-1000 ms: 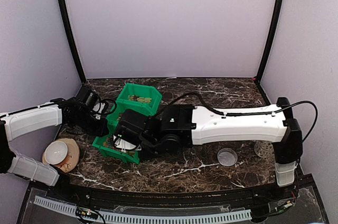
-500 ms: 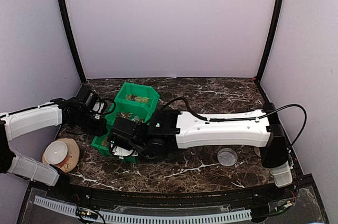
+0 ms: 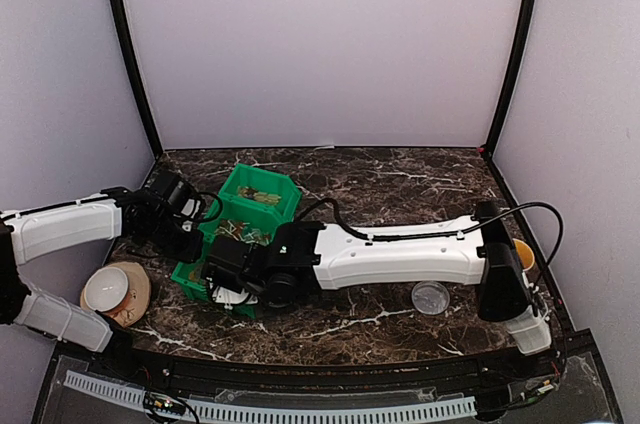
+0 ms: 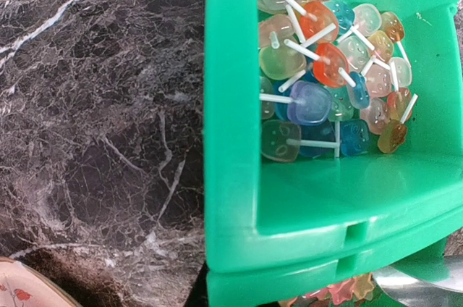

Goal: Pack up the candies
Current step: Scoop the fake candies from the plate.

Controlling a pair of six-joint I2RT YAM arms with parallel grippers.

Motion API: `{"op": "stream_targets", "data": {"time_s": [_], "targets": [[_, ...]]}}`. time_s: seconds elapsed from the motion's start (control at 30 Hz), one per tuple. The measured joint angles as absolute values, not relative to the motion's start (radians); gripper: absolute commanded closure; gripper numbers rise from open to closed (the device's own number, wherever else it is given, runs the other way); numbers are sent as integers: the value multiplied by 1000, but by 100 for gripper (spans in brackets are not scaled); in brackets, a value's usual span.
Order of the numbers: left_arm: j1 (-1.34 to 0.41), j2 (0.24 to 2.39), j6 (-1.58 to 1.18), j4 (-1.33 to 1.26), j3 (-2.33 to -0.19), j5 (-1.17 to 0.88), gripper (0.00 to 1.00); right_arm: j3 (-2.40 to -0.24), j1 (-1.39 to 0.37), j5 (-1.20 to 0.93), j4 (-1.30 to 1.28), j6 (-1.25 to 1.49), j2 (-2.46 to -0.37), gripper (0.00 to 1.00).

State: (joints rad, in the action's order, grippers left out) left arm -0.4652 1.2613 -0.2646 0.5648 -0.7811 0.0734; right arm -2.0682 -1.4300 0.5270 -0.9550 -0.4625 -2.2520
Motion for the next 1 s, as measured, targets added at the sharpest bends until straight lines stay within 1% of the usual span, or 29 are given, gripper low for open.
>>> {"op": "stream_targets", "data": {"time_s": [0.3, 0.53, 0.77, 1.0], "targets": [[-483, 1277, -256, 578, -781, 73, 100, -2071, -1417, 463, -840, -473, -2299, 100], [-483, 1278, -248, 578, -781, 64, 100, -2032, -1388, 347, -707, -473, -2299, 100], [-481, 1280, -246, 577, -781, 63, 100, -1910, -1337, 256, -466, -411, -2288, 100], [-482, 1282, -247, 571, -781, 54, 100, -1733, -1312, 201, -254, -338, -2236, 100]]}}
